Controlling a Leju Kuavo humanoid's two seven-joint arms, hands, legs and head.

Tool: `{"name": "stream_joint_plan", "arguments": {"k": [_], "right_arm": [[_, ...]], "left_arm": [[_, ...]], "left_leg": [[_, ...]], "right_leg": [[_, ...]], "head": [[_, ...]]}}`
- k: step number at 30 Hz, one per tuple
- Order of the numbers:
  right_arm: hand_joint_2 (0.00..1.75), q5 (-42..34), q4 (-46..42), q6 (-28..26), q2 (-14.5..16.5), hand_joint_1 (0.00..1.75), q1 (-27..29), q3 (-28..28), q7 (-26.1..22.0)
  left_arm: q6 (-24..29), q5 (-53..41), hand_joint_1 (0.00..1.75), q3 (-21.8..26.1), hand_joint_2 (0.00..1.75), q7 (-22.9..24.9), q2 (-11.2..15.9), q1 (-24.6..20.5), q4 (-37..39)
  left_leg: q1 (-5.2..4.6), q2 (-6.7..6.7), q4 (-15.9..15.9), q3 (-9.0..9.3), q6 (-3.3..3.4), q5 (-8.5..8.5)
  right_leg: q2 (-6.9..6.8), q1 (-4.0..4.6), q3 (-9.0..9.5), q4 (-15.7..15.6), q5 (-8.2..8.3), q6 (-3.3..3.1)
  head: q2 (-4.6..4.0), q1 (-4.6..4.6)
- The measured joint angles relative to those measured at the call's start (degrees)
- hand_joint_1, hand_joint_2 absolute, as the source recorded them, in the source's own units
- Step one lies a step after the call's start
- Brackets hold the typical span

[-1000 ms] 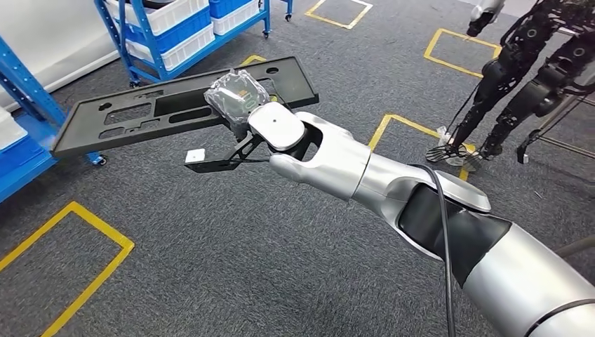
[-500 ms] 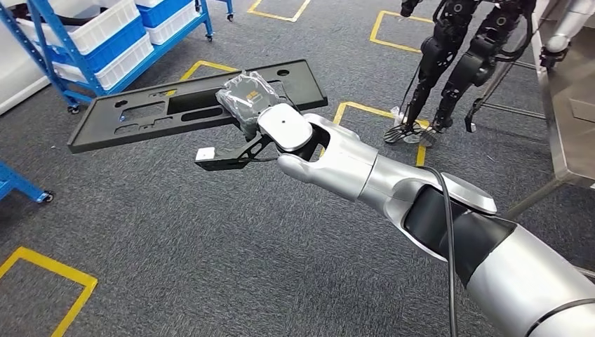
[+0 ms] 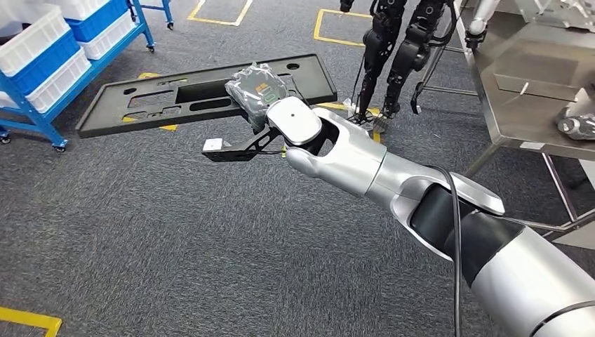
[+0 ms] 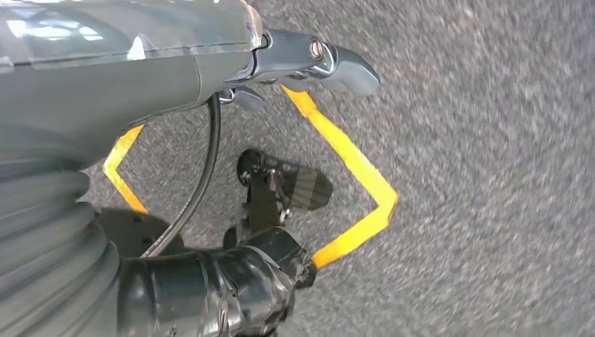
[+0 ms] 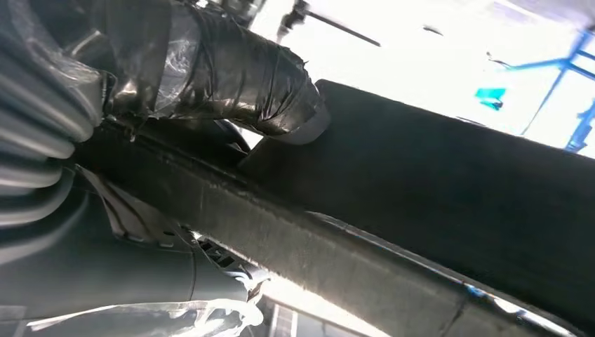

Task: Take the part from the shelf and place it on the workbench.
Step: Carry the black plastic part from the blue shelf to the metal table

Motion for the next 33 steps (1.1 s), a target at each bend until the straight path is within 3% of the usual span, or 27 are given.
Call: {"name": "stream_joint_plan", "arguments": {"k": [2, 3, 4, 6, 7, 9, 11, 13, 14, 15, 16, 17, 18, 20, 22, 23, 24, 26, 28, 29, 30, 31, 33], "right_arm": [[1.75, 0.05, -0.04, -0.01, -0.13, 1.75, -0.18, -0.04, 0.0], [1.75, 0.1, -0.07, -0.01, -0.16, 1.75, -0.33, -0.07, 0.0], [1.75, 0.16, -0.08, -0.01, -0.21, 1.75, -0.43, -0.11, 0.0], [1.75, 0.3, -0.08, 0.01, -0.53, 1.75, -0.54, -0.16, 0.01], [1.75, 0.34, -0.11, 0.01, -0.71, 1.75, -0.57, -0.2, 0.01], [1.75, 0.4, -0.16, 0.0, -0.93, 1.75, -0.81, -0.33, 0.01], [1.75, 0.5, -0.15, 0.01, -0.93, 1.75, -0.98, -0.46, 0.07], [1.75, 0.55, -0.14, 0.01, -0.9, 1.75, -0.81, -0.49, 0.08], [1.75, 0.55, -0.14, 0.01, -0.9, 1.75, -0.67, -0.49, 0.04], [1.75, 0.55, -0.14, 0.01, -0.9, 1.75, -0.58, -0.49, 0.01], [1.75, 0.55, -0.14, 0.01, -0.9, 1.75, -0.53, -0.5, -0.02], [1.75, 0.55, -0.14, 0.01, -0.9, 1.75, -0.56, -0.5, -0.02], [1.75, 0.55, -0.13, 0.02, -0.9, 1.75, -0.63, -0.51, -0.02], [1.75, 0.55, -0.12, 0.02, -0.91, 1.75, -0.68, -0.51, 0.0], [1.75, 0.55, -0.1, 0.03, -1.18, 1.75, -0.5, -0.51, 0.01], [1.75, 0.55, -0.09, 0.04, -1.37, 1.75, -0.44, -0.52, 0.02], [1.75, 0.57, -0.08, 0.05, -1.55, 1.75, -0.43, -0.55, 0.07], [1.75, 0.74, -0.05, 0.06, -1.45, 1.75, -0.43, -0.6, 0.32], [1.75, 1.34, 0.19, 0.04, -0.65, 1.75, -0.07, -0.62, 0.87], [1.75, 1.74, 0.49, 0.03, 0.05, 1.75, 0.16, -0.62, 1.24], [1.75, 2.18, 0.93, 0.0, 0.84, 1.75, 0.3, -0.62, 1.6], [1.75, 2.55, 1.48, -0.03, 1.71, 1.75, 0.3, -0.62, 1.96], [1.75, 3.05, 2.6, -0.12, 3.4, 1.75, -0.03, -0.62, 2.52]], "left_arm": [[-0.01, 0.03, 0.0, -0.13, 1.75, -0.01, -0.05, -0.02, 0.0], [-0.01, 0.05, 0.0, -0.17, 1.75, -0.01, -0.08, -0.04, 0.0], [-0.01, 0.07, 0.0, -0.21, 1.75, -0.01, -0.08, -0.09, 0.0], [-0.01, 0.11, 0.0, -0.26, 1.75, 0.01, -0.13, -0.21, 0.0], [0.0, 0.13, 0.0, -0.31, 1.75, 0.02, -0.17, -0.29, 0.0], [0.0, 0.14, 0.0, -0.49, 1.75, 0.02, -0.21, -0.36, 0.0], [-0.02, 0.15, 0.0, -0.73, 1.75, 0.03, -0.21, -0.18, 0.0], [-0.03, 0.15, 0.0, -0.86, 1.75, 0.06, -0.21, 0.1, 0.0], [-0.02, 0.15, 0.0, -0.87, 1.75, 0.07, -0.2, 0.16, 0.0], [-0.01, 0.15, 0.0, -0.87, 1.75, 0.07, -0.17, 0.17, 0.0], [-0.01, 0.15, 0.0, -0.87, 1.75, 0.07, -0.14, 0.16, 0.0], [-0.01, 0.15, 0.0, -0.88, 1.75, 0.07, -0.11, 0.17, 0.01], [-0.01, 0.15, 0.0, -0.89, 1.75, 0.06, -0.09, 0.19, 0.01], [-0.02, 0.15, 0.0, -0.94, 1.75, 0.08, -0.08, 0.23, 0.02], [-0.02, 0.16, 0.0, -0.98, 1.75, 0.1, -0.1, 0.11, 0.02], [-0.02, 0.19, 0.0, -0.99, 1.75, 0.1, -0.1, 0.02, 0.02], [-0.01, 0.24, 0.0, -0.99, 1.75, 0.11, -0.09, -0.06, 0.02], [-0.04, 0.47, 0.0, -0.99, 1.75, 0.14, 0.02, -0.12, 0.03], [-0.23, 0.92, 0.0, -0.98, 1.75, 0.28, 0.32, -0.1, 0.04], [-0.4, 1.15, 0.0, -0.98, 1.75, 0.41, 0.57, -0.09, 0.04], [-0.6, 1.34, 0.0, -0.98, 1.75, 0.57, 0.79, -0.1, 0.04], [-0.76, 1.52, 0.0, -0.98, 1.75, 0.75, 1.01, -0.13, 0.04], [-1.0, 1.82, 0.0, -0.98, 1.75, 1.07, 1.31, -0.21, 0.04]], "left_leg": [[-0.14, 1.35, -0.01, 0.5, -0.42, -0.47], [-0.24, 1.94, -0.03, 0.72, -0.69, -0.7], [-0.35, 2.5, -0.09, 0.91, -0.98, -0.9], [-0.41, 3.6, -0.35, 1.31, -1.48, -1.16], [-0.29, 3.37, -0.3, 1.45, -1.73, -1.49], [0.0, 0.89, 1.96, 0.65, -1.99, -3.27], [0.14, -1.98, 8.42, -2.47, -1.99, -6.55], [0.12, -2.77, 14.53, -5.9, -2.02, -8.25], [0.13, -2.94, 15.07, -6.55, -2.03, -7.47], [0.15, -3.16, 13.48, -6.22, -2.0, -5.64], [0.21, -3.73, 10.27, -5.13, -1.97, -3.22], [0.32, -5.13, 7.0, -3.87, -1.93, -1.42], [0.47, -6.48, 4.2, -2.74, -1.87, -0.34], [0.41, -8.03, 2.18, -1.79, -1.67, -0.28], [0.2, -6.69, 1.68, -1.44, -1.09, -0.09], [0.22, -5.92, 1.34, -1.23, -0.69, 0.09], [0.26, -5.14, 0.93, -1.02, -0.29, 0.29], [0.1, -3.71, 0.48, -0.74, 0.23, 0.4], [-0.11, -2.16, 0.44, -0.62, 0.38, 0.21], [-0.15, -1.35, 0.45, -0.52, 0.38, 0.04], [-0.17, -0.58, 0.45, -0.35, 0.31, -0.13], [-0.19, 0.18, 0.45, -0.05, 0.22, -0.37], [-0.34, 1.57, 0.38, 0.59, -0.16, -0.94]], "right_leg": [[-2.25, 0.58, 4.4, -8.27, 3.46, -0.53], [-3.16, 1.01, 5.92, -11.21, 4.29, -0.95], [-3.68, 1.43, 6.64, -12.7, 4.46, -1.33], [-2.71, 1.83, 6.7, -13.19, 4.37, -1.95], [-2.12, 1.74, 6.9, -13.53, 4.47, -2.25], [-0.88, 1.46, 7.41, -14.26, 4.72, -2.9], [0.41, 1.32, 7.67, -14.51, 4.76, -3.46], [2.04, 1.43, 7.7, -14.36, 4.67, -3.76], [2.98, 1.44, 7.72, -14.17, 4.58, -3.78], [3.94, 1.38, 7.73, -13.88, 4.41, -3.73], [4.86, 1.27, 7.74, -13.47, 4.16, -3.59], [5.7, 1.18, 7.62, -12.99, 3.86, -3.35], [6.53, 1.08, 7.35, -12.41, 3.59, -3.07], [8.05, 0.76, 6.65, -11.84, 3.5, -2.36], [9.11, 0.35, 6.15, -11.97, 3.73, -1.68], [8.24, 0.41, 5.88, -11.69, 3.52, -1.42], [6.54, 0.51, 5.25, -10.56, 2.86, -1.17], [2.22, 0.63, 2.4, -4.81, 0.07, -0.75], [0.63, 0.35, -1.19, 2.15, -2.34, -0.49], [0.46, 0.26, -1.97, 3.48, -2.23, -0.48], [0.35, 0.23, -1.59, 2.59, -1.11, -0.55], [-0.06, 0.3, 0.03, -0.62, 0.91, -0.76], [-2.67, 1.13, 4.15, -8.39, 3.93, -1.45]], "head": [[-0.01, -0.01], [-0.01, -0.02], [-0.01, -0.02], [0.0, -0.03], [0.0, -0.03], [0.01, -0.04], [0.01, -0.04], [0.01, -0.04], [0.01, -0.04], [0.01, -0.05], [0.01, -0.05], [0.0, -0.05], [-0.01, -0.04], [-0.01, -0.04], [-0.01, -0.06], [-0.01, -0.02], [-0.01, 0.01], [-0.01, 0.09], [0.0, 0.08], [0.0, 0.07], [-0.01, 0.07], [-0.01, 0.07], [-0.01, 0.07]]}}
